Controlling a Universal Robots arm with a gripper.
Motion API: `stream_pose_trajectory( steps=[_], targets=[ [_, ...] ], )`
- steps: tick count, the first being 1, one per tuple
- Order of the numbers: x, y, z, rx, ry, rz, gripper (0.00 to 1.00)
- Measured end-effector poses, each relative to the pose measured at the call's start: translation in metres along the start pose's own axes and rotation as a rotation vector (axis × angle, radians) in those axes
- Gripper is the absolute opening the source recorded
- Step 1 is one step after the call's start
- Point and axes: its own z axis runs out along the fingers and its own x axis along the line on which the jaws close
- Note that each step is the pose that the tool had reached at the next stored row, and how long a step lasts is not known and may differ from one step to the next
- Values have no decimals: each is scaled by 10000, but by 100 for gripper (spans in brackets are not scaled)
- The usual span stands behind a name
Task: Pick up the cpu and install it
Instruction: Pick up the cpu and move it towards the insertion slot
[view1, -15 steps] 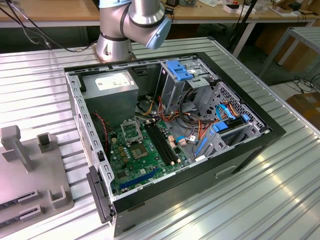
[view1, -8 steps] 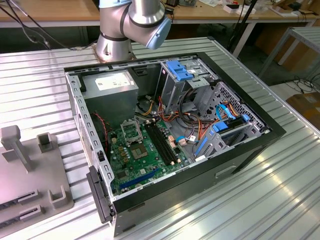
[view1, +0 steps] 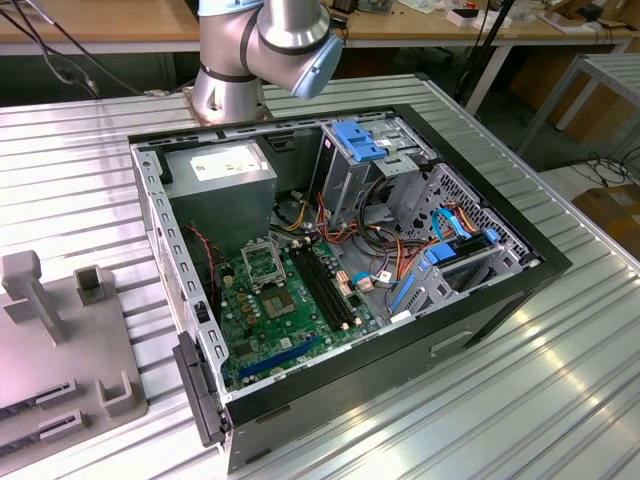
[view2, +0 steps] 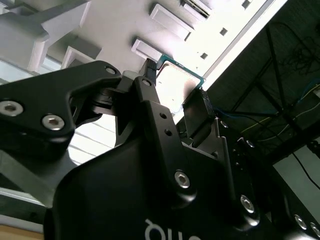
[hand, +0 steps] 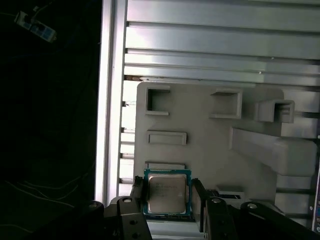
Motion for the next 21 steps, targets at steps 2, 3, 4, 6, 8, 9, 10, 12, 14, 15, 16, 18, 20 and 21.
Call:
stream_pose_trajectory(
  steps=[2,3,4,6,8,9,10,12,14,15,16,18,20,21],
  targets=[
    [1,0,-22,1,2,0,47],
    [1,0,-38,0,3,0,47],
    [2,0,-49,0,4,0,47],
    [2,0,-70,-1,4,0,47],
    [3,0,-90,0,6,0,47],
    [4,-1,-106,0,8,0,47],
    [4,-1,-120,0,9,0,47],
    [5,-1,-139,-1,11,0,47],
    [5,-1,-161,-1,14,-1,47],
    [6,-1,-173,-1,15,0,47],
    [6,-1,-183,-1,17,-1,47],
    [6,-1,-200,-1,19,-1,47],
    [7,-1,-222,-2,23,0,47],
    [7,-1,-238,-1,27,0,47]
  ],
)
